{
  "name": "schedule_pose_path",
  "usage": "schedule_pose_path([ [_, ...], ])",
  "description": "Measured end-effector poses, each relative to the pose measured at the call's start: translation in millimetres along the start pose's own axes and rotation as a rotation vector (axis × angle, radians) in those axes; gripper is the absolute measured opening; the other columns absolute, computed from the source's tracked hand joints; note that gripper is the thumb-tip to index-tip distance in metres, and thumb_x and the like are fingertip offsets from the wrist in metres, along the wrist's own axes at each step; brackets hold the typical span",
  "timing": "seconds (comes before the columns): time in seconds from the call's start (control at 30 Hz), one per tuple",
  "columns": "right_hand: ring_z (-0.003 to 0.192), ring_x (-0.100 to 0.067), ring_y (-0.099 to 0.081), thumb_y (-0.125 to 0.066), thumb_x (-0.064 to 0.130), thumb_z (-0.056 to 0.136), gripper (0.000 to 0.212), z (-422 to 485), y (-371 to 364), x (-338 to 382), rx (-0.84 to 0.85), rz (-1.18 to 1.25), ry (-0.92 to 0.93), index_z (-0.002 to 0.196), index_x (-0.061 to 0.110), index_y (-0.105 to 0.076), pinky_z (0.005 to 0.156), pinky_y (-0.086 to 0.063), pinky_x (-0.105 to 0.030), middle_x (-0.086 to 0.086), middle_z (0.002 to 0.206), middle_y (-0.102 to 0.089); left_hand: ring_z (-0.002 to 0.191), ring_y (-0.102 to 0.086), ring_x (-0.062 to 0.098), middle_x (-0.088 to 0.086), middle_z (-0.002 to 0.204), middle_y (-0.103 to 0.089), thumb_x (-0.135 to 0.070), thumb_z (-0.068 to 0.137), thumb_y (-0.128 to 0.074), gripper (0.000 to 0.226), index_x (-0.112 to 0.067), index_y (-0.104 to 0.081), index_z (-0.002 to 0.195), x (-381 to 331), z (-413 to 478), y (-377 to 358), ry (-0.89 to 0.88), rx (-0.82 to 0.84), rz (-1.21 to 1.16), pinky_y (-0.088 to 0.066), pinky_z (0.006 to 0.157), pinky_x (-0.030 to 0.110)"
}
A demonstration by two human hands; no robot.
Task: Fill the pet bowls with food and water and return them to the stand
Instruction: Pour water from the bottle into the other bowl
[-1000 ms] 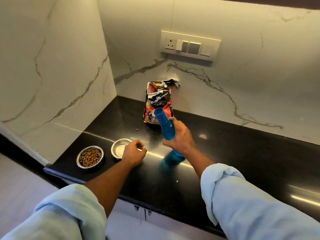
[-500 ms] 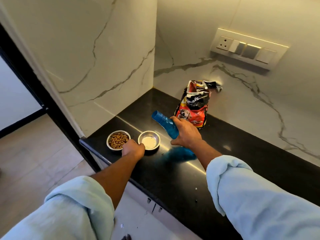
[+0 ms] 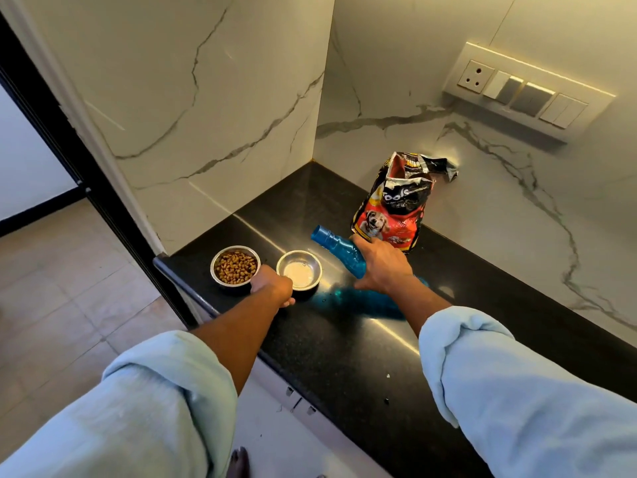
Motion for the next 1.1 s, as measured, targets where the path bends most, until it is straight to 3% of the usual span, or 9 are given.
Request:
schedule_pose_path([
  [0.1,0.115,-0.033,-0.060,-0.090,0.049,0.072,0.102,1,-8,-6,0.034,-0.031,-0.012,0.155,0.034,-0.031,0.095,-0.052,-0.048,-0.012,0.127,-0.059,0.081,-0.080,0.024,0.013,0.079,-0.068,-0.005,0.098,-0.066,0.027,-0.001,-0.062,0.124,-2,2,2,-0.001,-0.029,0.017,-0.067,0.080,0.040],
  [0.23,0.118,-0.033,-0.058,-0.089,0.045,0.075,0.099,0,-17,-7,0.056,-0.061,-0.024,0.155,0.034,-0.031,0.098,-0.050,-0.050,-0.012,0.128,-0.056,0.085,-0.079,0.024,0.012,0.082,-0.068,-0.006,0.100,-0.063,0.019,-0.006,-0.063,0.119,-4,4,3,0.011,-0.022,-0.032,-0.067,0.084,0.041],
  [0.33,0.120,-0.033,-0.057,-0.089,0.043,0.077,0.097,1,-22,-5,0.080,-0.070,-0.023,0.155,0.034,-0.032,0.101,-0.049,-0.051,-0.012,0.129,-0.055,0.083,-0.077,0.023,0.010,0.086,-0.066,-0.001,0.098,-0.062,0.022,-0.014,-0.061,0.116,-4,7,5,0.009,-0.022,-0.093,-0.067,0.081,0.038],
  [0.4,0.120,-0.033,-0.057,-0.089,0.044,0.076,0.096,2,-24,-4,0.092,-0.083,-0.017,0.154,0.034,-0.032,0.101,-0.050,-0.052,-0.012,0.128,-0.056,0.085,-0.077,0.023,0.011,0.096,-0.070,0.002,0.096,-0.065,0.019,-0.015,-0.062,0.103,-5,7,6,-0.001,-0.022,-0.102,-0.066,0.079,0.037],
  [0.53,0.121,-0.034,-0.056,-0.089,0.044,0.076,0.096,2,-27,-2,0.116,-0.109,-0.018,0.153,0.034,-0.033,0.102,-0.050,-0.054,-0.012,0.129,-0.056,0.069,-0.073,0.017,0.012,0.104,-0.074,-0.003,0.101,-0.062,0.025,-0.021,-0.058,0.084,-11,5,9,-0.037,-0.035,-0.138,-0.055,0.058,0.025],
  [0.63,0.121,-0.034,-0.056,-0.089,0.043,0.075,0.095,2,-29,0,0.124,-0.122,-0.020,0.151,0.035,-0.034,0.102,-0.050,-0.056,-0.012,0.129,-0.056,0.064,-0.070,0.014,0.012,0.103,-0.074,-0.004,0.102,-0.060,0.023,-0.021,-0.060,0.087,-14,5,8,-0.057,-0.025,-0.169,-0.049,0.050,0.022],
  [0.8,0.122,-0.035,-0.056,-0.090,0.042,0.074,0.095,2,-32,1,0.142,-0.142,-0.024,0.151,0.035,-0.034,0.101,-0.049,-0.056,-0.012,0.129,-0.057,0.068,-0.071,0.013,0.011,0.103,-0.074,-0.005,0.101,-0.062,0.013,-0.015,-0.066,0.108,-15,7,10,-0.069,-0.013,-0.157,-0.050,0.053,0.020],
  [0.97,0.122,-0.035,-0.056,-0.090,0.042,0.074,0.095,2,-37,2,0.163,-0.158,-0.025,0.150,0.035,-0.034,0.101,-0.049,-0.055,-0.012,0.129,-0.057,0.066,-0.069,0.012,0.011,0.103,-0.075,-0.006,0.100,-0.062,0.015,-0.019,-0.064,0.094,-14,9,16,-0.083,-0.034,-0.127,-0.050,0.054,0.020],
  [1.1,0.123,-0.035,-0.056,-0.090,0.043,0.074,0.096,2,-38,1,0.183,-0.162,-0.024,0.151,0.036,-0.034,0.100,-0.048,-0.054,-0.012,0.130,-0.057,0.068,-0.070,0.011,0.011,0.102,-0.075,-0.007,0.099,-0.065,0.011,-0.014,-0.069,0.107,-12,12,18,-0.076,-0.032,-0.106,-0.053,0.057,0.020],
])
Point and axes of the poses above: each hand's wrist, its own z-axis towards the middle knuckle, its own y-axis out of the back of the hand, x = y × z, the point moved 9 cm from there along z, towards the middle knuckle
